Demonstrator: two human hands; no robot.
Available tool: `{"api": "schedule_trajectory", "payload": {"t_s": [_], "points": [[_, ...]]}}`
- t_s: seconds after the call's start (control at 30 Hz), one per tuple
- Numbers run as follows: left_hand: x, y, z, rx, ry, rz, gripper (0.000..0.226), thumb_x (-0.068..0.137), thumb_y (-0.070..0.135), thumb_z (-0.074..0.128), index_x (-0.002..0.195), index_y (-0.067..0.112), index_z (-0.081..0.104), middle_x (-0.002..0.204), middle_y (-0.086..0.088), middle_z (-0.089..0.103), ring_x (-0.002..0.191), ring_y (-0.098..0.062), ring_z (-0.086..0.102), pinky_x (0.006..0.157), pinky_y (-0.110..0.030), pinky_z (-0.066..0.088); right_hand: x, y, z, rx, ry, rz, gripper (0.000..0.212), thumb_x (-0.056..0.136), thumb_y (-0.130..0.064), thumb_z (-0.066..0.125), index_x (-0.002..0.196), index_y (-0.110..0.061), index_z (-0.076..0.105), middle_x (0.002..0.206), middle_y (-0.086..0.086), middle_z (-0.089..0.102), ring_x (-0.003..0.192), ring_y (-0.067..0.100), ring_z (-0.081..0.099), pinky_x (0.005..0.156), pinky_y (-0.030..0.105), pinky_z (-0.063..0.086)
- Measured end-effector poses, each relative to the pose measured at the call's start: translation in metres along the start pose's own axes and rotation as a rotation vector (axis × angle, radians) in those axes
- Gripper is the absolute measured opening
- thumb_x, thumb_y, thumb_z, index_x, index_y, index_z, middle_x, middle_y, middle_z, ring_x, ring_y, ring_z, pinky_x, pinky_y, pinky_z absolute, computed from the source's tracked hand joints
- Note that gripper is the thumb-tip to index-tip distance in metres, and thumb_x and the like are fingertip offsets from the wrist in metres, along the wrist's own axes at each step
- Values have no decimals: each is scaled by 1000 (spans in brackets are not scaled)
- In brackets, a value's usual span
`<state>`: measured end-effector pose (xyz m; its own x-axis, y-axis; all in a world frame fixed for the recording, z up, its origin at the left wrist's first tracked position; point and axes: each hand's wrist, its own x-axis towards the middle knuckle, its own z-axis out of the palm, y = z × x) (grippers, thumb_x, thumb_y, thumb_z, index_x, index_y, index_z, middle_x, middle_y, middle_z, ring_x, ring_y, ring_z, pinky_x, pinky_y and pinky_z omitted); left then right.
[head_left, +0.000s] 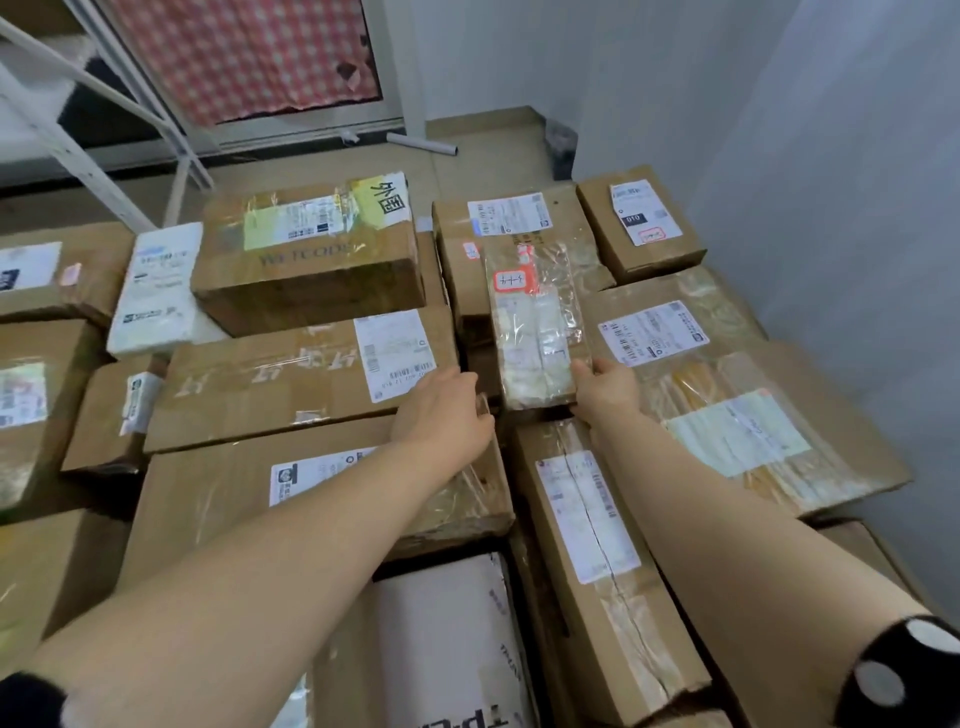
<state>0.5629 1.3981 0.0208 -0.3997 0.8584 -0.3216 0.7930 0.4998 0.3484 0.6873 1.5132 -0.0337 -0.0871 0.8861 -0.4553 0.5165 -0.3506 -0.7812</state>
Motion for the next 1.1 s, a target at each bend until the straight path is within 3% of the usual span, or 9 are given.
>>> {"api": "schedule_trajectory", "payload": {"t_s": [0.27, 0.6, 0.73, 0.8, 0.9, 1.0, 1.1], "points": [[0, -7, 7, -18, 25, 29, 38, 93, 32, 57, 126, 13, 54, 128, 0, 47, 120, -20, 45, 91, -33, 44, 16, 4, 0, -59, -34, 81, 26, 95, -18, 49, 111, 0, 60, 93, 15, 61, 78, 25, 58, 85, 52, 55], [-1, -12, 5, -48, 2, 50, 41, 93, 31, 58, 128, 10, 53, 130, 0, 46, 122, -20, 44, 94, -33, 43, 16, 5, -4, -101, -20, 98, 30, 97, -21, 50, 117, 0, 55, 96, 11, 57, 83, 29, 61, 84, 48, 56], [-5, -11, 0, -50, -26, 45, 44, 95, 29, 55, 134, 9, 49, 139, -3, 43, 129, -22, 40, 100, -34, 38, 4, 8, -6, -20, 17, -8, 20, 95, -21, 49, 97, -5, 61, 85, 9, 62, 91, 30, 63, 85, 51, 54], [-12, -9, -5, -83, -24, 31, 48, 96, 28, 52, 141, 10, 42, 146, -4, 40, 134, -22, 37, 105, -34, 35, -12, 11, -9, 46, 54, -9, 23, 95, -24, 49, 92, -5, 62, 89, 13, 65, 94, 32, 64, 84, 53, 54], [-28, -4, -15, -164, -8, -14, 50, 98, 27, 47, 146, 15, 36, 151, -2, 35, 137, -21, 35, 107, -35, 34, -44, 19, -22, 124, 97, 1, 23, 94, -24, 50, 80, -7, 60, 77, 7, 59, 79, 27, 62, 82, 55, 54], [-53, 5, -20, -309, 16, -61, 44, 100, 29, 45, 143, 18, 42, 144, -3, 46, 129, -21, 44, 100, -33, 38, -88, 23, -42, 256, 90, 87, 23, 95, -23, 51, 76, -10, 55, 79, 8, 56, 80, 23, 57, 83, 48, 56], [-90, 24, -22, -489, -21, -80, 39, 99, 38, 45, 132, 20, 54, 125, 3, 60, 114, -16, 55, 90, -26, 41, -137, 31, -64, 320, 51, 154, 26, 98, -21, 50, 91, 4, 58, 91, 13, 61, 87, 24, 62, 84, 38, 57]]}}
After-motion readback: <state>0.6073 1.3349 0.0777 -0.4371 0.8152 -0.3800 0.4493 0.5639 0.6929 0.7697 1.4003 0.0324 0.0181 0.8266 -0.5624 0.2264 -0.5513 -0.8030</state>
